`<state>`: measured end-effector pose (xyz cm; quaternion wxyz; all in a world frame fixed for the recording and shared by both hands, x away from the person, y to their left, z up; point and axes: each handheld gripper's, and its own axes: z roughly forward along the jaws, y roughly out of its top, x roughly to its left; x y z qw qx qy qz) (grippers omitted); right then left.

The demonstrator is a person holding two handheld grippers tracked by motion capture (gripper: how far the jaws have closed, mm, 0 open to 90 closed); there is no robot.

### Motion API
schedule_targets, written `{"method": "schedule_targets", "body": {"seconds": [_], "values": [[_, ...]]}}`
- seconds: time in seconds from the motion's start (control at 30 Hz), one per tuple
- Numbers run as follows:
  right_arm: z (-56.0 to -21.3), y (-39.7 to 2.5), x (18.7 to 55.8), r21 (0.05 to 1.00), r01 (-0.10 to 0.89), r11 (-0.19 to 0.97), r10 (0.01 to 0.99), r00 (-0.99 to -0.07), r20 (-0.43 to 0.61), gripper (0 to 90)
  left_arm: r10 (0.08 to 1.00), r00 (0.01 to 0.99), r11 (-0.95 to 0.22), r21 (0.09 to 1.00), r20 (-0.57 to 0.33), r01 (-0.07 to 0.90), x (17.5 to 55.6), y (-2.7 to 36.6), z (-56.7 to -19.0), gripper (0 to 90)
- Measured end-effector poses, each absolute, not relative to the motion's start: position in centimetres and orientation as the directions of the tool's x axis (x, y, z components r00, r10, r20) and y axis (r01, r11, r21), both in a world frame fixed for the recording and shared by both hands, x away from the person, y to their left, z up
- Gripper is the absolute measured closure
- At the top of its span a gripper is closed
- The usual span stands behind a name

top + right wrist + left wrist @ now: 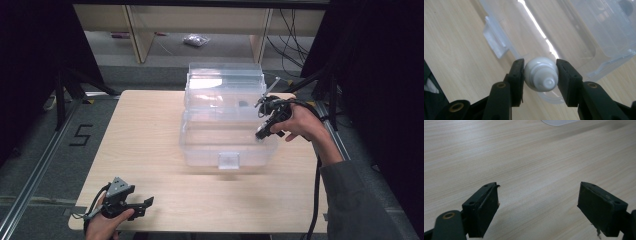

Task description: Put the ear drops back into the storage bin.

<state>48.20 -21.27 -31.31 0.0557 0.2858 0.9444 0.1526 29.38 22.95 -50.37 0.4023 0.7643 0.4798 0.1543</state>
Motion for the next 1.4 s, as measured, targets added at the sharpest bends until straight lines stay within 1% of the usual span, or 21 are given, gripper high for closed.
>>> {"method": "schedule_targets", "body": {"seconds": [0.47,0.6,0.63,0.7,0.77,0.9,1.0,1.1,1.17,1.2,1.23,1.3,1.4], "values": [[-33.5,-21.3,50.7,0.299,0.551,0.780,0.579,-0.815,-0.009,60.2,0.852,0.502,-0.227,0.760,-0.148,0.609,29.3,23.0,-50.4,16.2],[-34.4,-21.4,51.3,0.290,0.569,0.770,0.593,-0.805,0.003,60.2,0.855,0.495,-0.211,0.765,-0.158,0.608,29.3,22.9,-50.5,16.2],[-34.6,-21.4,51.3,0.278,0.574,0.770,0.598,-0.802,-0.001,60.2,0.852,0.502,-0.227,0.759,-0.148,0.610,29.3,23.0,-50.4,16.3],[-34.8,-21.3,51.3,0.272,0.587,0.763,0.608,-0.794,0.006,60.2,0.854,0.499,-0.221,0.763,-0.150,0.608,29.4,23.0,-50.4,16.2],[-35.0,-21.3,51.4,0.281,0.571,0.771,0.594,-0.804,0.004,60.2,0.855,0.492,-0.206,0.765,-0.163,0.610,29.3,22.8,-50.4,16.2],[-35.8,-21.3,51.4,0.262,0.586,0.767,0.604,-0.797,0.015,60.2,0.853,0.501,-0.224,0.762,-0.148,0.607,29.4,23.0,-50.4,16.2],[-36.4,-21.5,51.6,0.242,0.597,0.765,0.616,-0.788,-0.001,60.2,0.855,0.495,-0.217,0.762,-0.153,0.610,29.4,22.9,-50.5,16.2],[-37.1,-21.6,51.8,0.249,0.600,0.761,0.616,-0.787,0.013,60.2,0.857,0.496,-0.231,0.758,-0.138,0.610,29.4,23.0,-50.4,16.2],[-37.7,-21.8,52.1,0.244,0.594,0.767,0.609,-0.793,0.013,60.2,0.858,0.495,-0.229,0.760,-0.139,0.609,29.4,23.0,-50.5,16.2],[-38.0,-21.8,52.0,0.236,0.618,0.750,0.632,-0.775,0.022,60.2,0.856,0.498,-0.230,0.761,-0.138,0.607,29.4,23.0,-50.5,16.2],[-38.0,-21.8,52.0,0.236,0.618,0.750,0.632,-0.775,0.022,60.2,0.856,0.498,-0.230,0.761,-0.138,0.607,29.4,23.0,-50.5,16.2],[-38.2,-21.8,52.1,0.225,0.621,0.751,0.634,-0.773,0.016,60.2,0.854,0.495,-0.211,0.765,-0.158,0.609,29.4,22.9,-50.5,16.2],[-38.5,-21.7,52.1,0.233,0.625,0.745,0.637,-0.770,0.032,60.2,0.853,0.504,-0.235,0.761,-0.137,0.604,29.4,23.1,-50.4,16.2]]}}
